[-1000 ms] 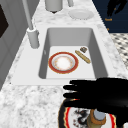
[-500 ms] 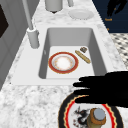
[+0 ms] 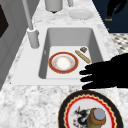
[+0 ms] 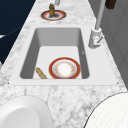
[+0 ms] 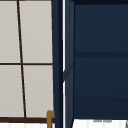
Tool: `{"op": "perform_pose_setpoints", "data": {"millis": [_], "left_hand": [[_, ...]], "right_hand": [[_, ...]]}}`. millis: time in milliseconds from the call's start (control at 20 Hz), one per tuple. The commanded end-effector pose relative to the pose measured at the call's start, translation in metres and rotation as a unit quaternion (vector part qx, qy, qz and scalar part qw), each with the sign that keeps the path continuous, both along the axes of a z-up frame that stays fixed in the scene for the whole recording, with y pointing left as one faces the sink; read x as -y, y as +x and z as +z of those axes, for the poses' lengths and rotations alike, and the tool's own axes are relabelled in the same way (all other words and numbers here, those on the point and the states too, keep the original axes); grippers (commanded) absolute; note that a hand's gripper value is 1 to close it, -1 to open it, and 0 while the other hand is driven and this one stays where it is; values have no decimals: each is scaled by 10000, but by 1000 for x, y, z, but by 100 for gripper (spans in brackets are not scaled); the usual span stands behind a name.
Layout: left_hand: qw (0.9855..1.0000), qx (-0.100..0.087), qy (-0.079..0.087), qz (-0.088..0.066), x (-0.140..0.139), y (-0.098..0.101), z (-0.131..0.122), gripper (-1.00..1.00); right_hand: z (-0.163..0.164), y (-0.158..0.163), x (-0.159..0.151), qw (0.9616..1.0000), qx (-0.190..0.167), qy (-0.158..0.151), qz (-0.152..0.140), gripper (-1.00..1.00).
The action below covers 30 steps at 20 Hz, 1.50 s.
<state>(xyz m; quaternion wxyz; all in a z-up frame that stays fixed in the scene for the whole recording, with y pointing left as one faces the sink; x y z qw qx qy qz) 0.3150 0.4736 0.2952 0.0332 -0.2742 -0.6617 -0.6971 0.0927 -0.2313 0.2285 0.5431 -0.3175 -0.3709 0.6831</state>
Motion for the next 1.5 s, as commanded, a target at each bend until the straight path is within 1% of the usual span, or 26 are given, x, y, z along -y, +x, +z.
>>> {"op": "perform_pose_setpoints", "data": {"millis": [0, 350, 400, 500, 550, 600, 750, 800, 900, 950, 1000, 1050, 1150, 1250, 1300, 1350, 1400, 1450], "left_hand": [[9995, -313, 34, 0, 7, -2, 18, -100], [9987, -493, 133, 25, 29, -9, 47, -100], [9985, -516, 158, -24, 34, -11, 51, -100], [9980, -608, 181, -26, 41, -10, 53, -100], [9977, -648, 187, 13, 46, -9, 52, -100], [9977, -644, 217, 34, 53, -10, 52, -100], [9974, -673, 232, 60, 69, -12, 53, -100], [9977, -633, 230, 65, 75, -13, 53, -100], [9981, -561, 244, 71, 90, -13, 44, -100], [9981, -568, 247, 72, 96, -13, 43, -100], [9980, -593, 210, 72, 100, -13, 41, -100], [9977, -626, 239, 74, 109, -14, 38, -100], [9973, -697, 213, 77, 119, -16, 31, -100], [9970, -720, 195, 205, 127, -21, 21, -100], [9971, -703, 194, 238, 131, -23, 17, -100], [9972, -659, 189, 289, 136, -25, 11, -100], [9973, -582, 177, 404, 137, -25, 6, -100], [9973, -556, 167, 442, 140, -27, 0, -100]], "right_hand": [[0, 0, 0, 10000, 0, 0, 0, 0], [0, 0, 0, 10000, 0, 0, 0, 0], [0, 0, 0, 10000, 0, 0, 0, 0], [0, 0, 0, 10000, 0, 0, 0, 0], [0, 0, 0, 10000, 0, 0, 0, 0], [0, 0, 0, 10000, 0, 0, 0, 0], [0, 0, 0, 10000, 0, 0, 0, 0], [0, 0, 0, 10000, 0, 0, 0, 0], [0, 0, 0, 10000, 0, 0, 0, 0], [0, 0, 0, 10000, 0, 0, 0, 0], [0, 0, 0, 10000, 0, 0, 0, 0], [0, 0, 0, 10000, 0, 0, 0, 0], [0, 0, 0, 10000, 0, 0, 0, 0], [0, 0, 0, 10000, 0, 0, 0, 0], [0, 0, 0, 10000, 0, 0, 0, 0], [0, 0, 0, 10000, 0, 0, 0, 0], [0, 0, 0, 10000, 0, 0, 0, 0], [0, 0, 0, 10000, 0, 0, 0, 0]]}}
